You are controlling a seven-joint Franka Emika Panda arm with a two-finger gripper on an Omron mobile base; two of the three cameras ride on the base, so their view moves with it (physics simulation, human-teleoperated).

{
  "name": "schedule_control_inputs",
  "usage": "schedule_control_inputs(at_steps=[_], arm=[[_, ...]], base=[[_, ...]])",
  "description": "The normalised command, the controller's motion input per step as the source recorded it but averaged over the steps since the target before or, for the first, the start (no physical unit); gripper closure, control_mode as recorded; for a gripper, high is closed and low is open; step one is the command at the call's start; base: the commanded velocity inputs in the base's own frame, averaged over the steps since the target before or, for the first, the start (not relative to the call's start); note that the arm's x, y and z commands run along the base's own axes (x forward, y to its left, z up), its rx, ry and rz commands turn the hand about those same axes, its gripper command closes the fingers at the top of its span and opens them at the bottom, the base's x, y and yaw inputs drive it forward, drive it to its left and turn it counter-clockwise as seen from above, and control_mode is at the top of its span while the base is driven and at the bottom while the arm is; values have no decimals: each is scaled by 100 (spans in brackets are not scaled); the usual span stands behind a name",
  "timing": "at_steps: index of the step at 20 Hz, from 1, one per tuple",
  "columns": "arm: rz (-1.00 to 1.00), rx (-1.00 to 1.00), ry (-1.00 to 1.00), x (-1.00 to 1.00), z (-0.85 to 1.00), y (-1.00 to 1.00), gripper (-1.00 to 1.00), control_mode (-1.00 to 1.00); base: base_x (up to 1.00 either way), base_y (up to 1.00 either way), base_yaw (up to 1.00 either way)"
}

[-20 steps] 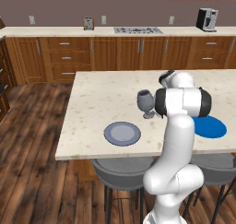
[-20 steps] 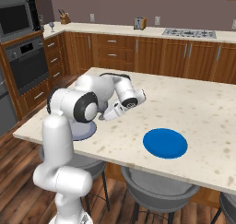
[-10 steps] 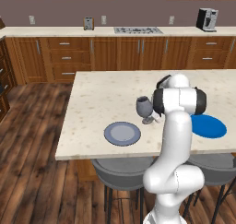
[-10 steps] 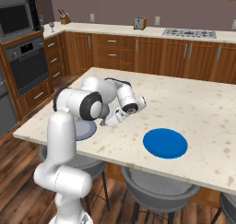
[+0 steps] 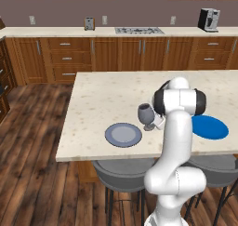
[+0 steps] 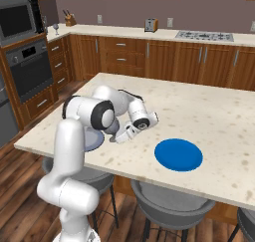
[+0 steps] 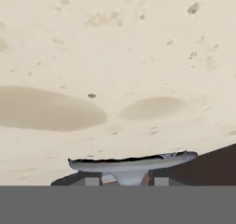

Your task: Retrieve the wine glasses from the counter and place one next to each plate.

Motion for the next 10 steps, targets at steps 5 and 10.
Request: schedule_control_inputs(at_steps=[5,10], arm=[[0,0,0,3,-7,0,100,-100],[0,0,-3,-5,-21,-5,100,-100]], base=[[0,0,0],[0,0,0]])
